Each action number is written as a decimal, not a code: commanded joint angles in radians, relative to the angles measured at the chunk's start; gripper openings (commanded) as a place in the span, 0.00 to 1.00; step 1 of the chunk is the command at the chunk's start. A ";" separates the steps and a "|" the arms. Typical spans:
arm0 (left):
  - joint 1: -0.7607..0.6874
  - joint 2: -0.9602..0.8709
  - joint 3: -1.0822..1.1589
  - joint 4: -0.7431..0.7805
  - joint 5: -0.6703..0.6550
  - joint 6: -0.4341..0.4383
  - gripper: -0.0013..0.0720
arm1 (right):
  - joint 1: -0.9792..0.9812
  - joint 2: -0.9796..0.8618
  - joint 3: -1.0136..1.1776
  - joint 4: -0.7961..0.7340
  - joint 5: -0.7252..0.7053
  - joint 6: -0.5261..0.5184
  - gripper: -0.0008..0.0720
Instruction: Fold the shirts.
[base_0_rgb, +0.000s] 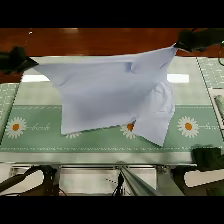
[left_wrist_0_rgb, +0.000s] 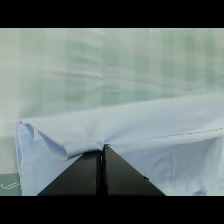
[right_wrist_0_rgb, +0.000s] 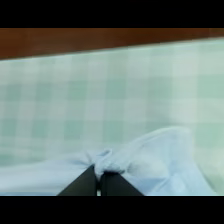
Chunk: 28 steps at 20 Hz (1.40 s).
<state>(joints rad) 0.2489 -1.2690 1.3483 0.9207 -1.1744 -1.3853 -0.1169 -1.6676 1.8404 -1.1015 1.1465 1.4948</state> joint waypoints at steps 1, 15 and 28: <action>-0.053 -0.187 -0.005 -0.026 0.019 0.031 0.04 | 0.000 -0.113 0.001 0.019 0.042 0.020 0.04; 0.108 -0.181 0.007 0.172 -0.331 -0.012 0.71 | -0.119 -0.051 -0.007 -0.261 0.481 -0.110 0.60; 0.167 0.063 -0.797 -0.027 -0.128 0.223 0.71 | -0.274 0.140 -0.415 -0.108 0.391 -0.147 0.60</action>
<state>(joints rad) 0.4141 -1.2194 0.6460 0.9810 -1.3705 -1.2076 -0.3832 -1.5448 1.4784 -1.2278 1.5532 1.3617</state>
